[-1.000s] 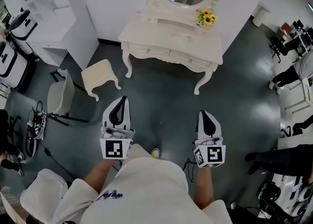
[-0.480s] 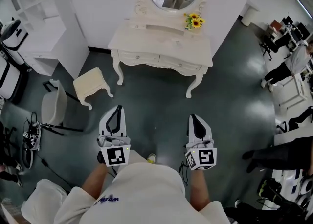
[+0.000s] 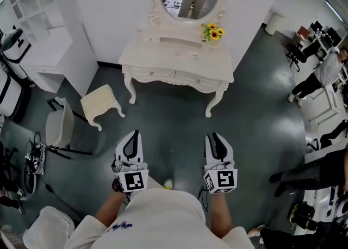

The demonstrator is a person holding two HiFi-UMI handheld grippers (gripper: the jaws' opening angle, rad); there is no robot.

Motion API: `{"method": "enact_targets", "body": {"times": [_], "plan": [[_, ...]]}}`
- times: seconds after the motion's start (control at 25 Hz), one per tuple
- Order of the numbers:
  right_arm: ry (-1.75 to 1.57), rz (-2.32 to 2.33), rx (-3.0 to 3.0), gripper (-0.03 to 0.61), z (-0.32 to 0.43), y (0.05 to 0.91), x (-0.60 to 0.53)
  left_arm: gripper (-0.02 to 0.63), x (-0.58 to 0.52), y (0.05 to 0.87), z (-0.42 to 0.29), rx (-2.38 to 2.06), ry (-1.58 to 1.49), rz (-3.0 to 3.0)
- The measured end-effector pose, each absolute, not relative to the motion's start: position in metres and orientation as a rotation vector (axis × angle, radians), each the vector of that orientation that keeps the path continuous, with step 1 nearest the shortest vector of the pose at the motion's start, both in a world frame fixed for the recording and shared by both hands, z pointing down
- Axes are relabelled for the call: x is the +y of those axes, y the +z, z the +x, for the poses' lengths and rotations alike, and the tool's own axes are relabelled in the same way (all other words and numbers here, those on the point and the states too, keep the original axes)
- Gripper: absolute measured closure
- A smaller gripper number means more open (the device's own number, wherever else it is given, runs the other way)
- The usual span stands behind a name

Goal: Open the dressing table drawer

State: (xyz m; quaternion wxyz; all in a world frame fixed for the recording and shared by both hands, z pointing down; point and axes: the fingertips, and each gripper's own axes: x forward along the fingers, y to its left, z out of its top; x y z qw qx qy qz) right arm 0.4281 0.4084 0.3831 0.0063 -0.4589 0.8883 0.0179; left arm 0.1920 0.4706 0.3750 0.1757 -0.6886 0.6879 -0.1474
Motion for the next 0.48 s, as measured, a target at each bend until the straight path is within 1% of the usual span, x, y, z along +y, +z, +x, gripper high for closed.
{"method": "enact_targets", "body": {"times": [0.12,0.2,0.32,0.4,0.48], "plan": [[0.044,-1.419,2.795,0.451,0.427,0.386,0.407,0.611,0.469,0.389,0.192,1.992,-0.405,-2.010],[0.017,-1.389,2.816,0.415,0.425,0.389,0.407,0.611,0.468,0.394,0.194,2.023,-0.338,-2.076],[-0.026,-1.360,2.839,0.300,0.423,0.395,0.404,0.611,0.463,0.393,0.195,2.048,-0.239,-2.147],[-0.040,-1.350,2.848,0.217,0.420,0.398,0.404,0.611,0.462,0.390,0.197,2.016,-0.258,-2.155],[-0.041,-1.326,2.856,0.160,0.418,0.399,0.404,0.609,0.459,0.390,0.199,1.988,-0.263,-2.170]]}}
